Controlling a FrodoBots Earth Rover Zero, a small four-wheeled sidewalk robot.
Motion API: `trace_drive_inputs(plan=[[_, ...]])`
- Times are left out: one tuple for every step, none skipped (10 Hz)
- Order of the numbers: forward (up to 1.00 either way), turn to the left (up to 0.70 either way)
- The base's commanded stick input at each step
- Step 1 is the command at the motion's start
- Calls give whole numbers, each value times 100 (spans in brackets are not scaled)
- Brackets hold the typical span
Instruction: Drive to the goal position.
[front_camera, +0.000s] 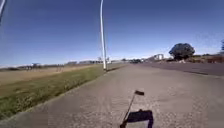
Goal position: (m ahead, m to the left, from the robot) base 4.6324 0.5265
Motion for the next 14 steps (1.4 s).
trace_drive_inputs(plan=[[100, -40], [100, -40], [100, -40], [100, -40], [100, -40], [86, -34], [72, -29], [58, -23], [44, -17], [30, -12], [15, -6], [1, -1], [0, 0], [0, 0]])
